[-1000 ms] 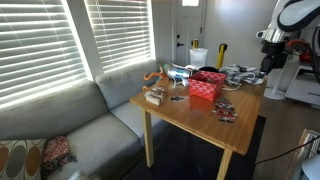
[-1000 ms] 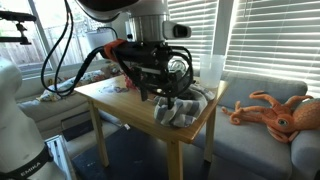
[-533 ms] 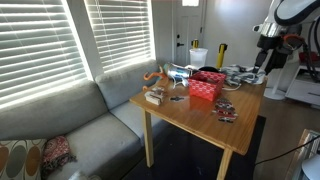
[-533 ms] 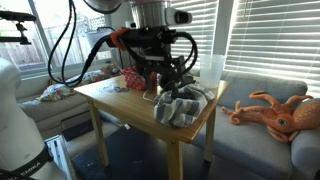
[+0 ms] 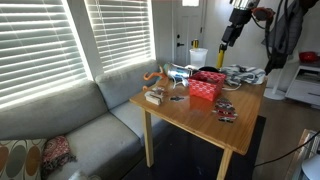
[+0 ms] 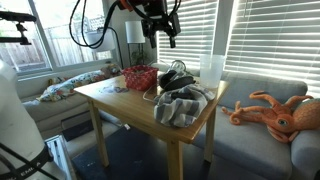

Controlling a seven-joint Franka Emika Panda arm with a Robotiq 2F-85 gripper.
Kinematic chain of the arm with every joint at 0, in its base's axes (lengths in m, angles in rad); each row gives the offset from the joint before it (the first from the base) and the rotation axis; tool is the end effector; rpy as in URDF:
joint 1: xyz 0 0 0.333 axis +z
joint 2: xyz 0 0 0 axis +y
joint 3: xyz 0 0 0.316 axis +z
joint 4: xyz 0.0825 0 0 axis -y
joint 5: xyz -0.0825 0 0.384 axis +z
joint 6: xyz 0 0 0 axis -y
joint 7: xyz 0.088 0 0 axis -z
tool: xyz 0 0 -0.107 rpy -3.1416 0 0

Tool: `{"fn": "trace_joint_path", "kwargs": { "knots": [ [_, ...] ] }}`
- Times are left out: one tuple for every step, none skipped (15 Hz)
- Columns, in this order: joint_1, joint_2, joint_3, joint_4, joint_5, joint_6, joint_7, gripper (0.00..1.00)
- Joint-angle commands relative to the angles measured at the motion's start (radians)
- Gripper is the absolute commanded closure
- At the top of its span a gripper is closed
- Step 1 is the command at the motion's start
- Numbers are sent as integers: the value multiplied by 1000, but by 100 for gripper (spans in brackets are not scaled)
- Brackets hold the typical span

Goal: Pick up the silver cup and put it on the two wooden blocks on the top left side of the table

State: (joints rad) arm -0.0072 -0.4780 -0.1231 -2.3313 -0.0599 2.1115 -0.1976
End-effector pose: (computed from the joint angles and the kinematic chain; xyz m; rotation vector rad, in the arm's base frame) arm 0.4281 -0.0648 0.5410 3.0745 0.1507 0.3909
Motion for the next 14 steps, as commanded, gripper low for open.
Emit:
{"fn": "trace_joint_path", "kwargs": {
  "knots": [
    [-32,187,121,220,-48,-64,253,0],
    [-36,240,151,274,-76,-78,324,0],
    [-36,294,175,335,-104,-109,391,0],
    [-35,346,197,390,-154,-123,474,0],
    [-35,402,220,447,-212,-121,552,0],
    [-25,450,231,501,-265,-145,621,0],
    [-11,506,240,556,-322,-170,692,0],
    [-5,557,256,606,-372,-201,750,0],
    [31,599,243,651,-406,-228,761,0],
    [55,628,242,684,-418,-250,714,0],
    [46,544,213,567,-369,-176,706,0],
    [64,582,212,606,-382,-195,705,0],
    [75,608,210,632,-389,-204,706,0],
    [81,622,210,648,-392,-210,705,0]
  ]
}}
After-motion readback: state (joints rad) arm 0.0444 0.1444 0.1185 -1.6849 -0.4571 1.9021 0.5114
